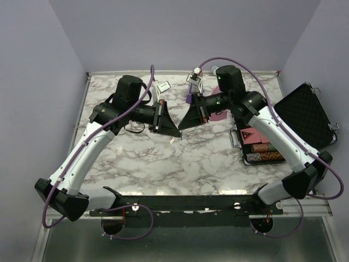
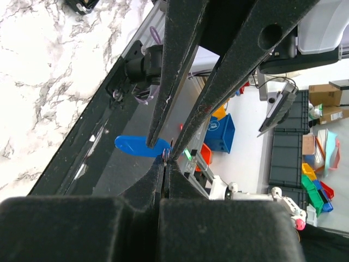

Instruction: Remove the keys from the keyring

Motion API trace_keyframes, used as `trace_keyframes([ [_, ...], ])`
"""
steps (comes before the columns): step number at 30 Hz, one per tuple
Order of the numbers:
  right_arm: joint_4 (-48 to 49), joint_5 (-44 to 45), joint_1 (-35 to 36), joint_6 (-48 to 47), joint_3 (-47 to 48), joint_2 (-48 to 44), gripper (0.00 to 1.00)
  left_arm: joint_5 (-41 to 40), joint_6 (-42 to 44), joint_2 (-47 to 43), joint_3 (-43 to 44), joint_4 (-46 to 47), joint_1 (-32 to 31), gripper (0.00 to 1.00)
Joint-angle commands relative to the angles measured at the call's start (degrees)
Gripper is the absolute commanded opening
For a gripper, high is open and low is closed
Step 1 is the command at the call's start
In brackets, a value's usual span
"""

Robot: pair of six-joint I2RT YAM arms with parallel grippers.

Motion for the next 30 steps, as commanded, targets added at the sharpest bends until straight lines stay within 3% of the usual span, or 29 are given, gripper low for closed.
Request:
trace_keyframes([
  [1,-0.83,-1.0,2.44,1.32,-0.87,-1.3,0.25,-1.09,-0.11,-0.31,1.42,4.67,0.08,0.0],
  [3,-0.74,-0.64,2.44,1.49,-0.87,-1.56,0.22,-1.09,0.16,-0.31,1.51,4.32,0.08,0.0],
  [8,2.76,-0.38,2.53,4.12,-2.45,-2.35,0.01,-1.53,1.04,-0.31,2.65,3.17,0.08,0.0],
  [16,13.83,2.61,2.62,12.9,-4.91,-4.55,0.01,-6.54,-8.71,2.24,7.13,11.16,-0.27,0.0],
  [30,35.8,10.96,2.71,26.62,-12.47,-9.38,0.01,-16.73,-15.22,1.36,8.27,19.69,-0.27,0.0],
])
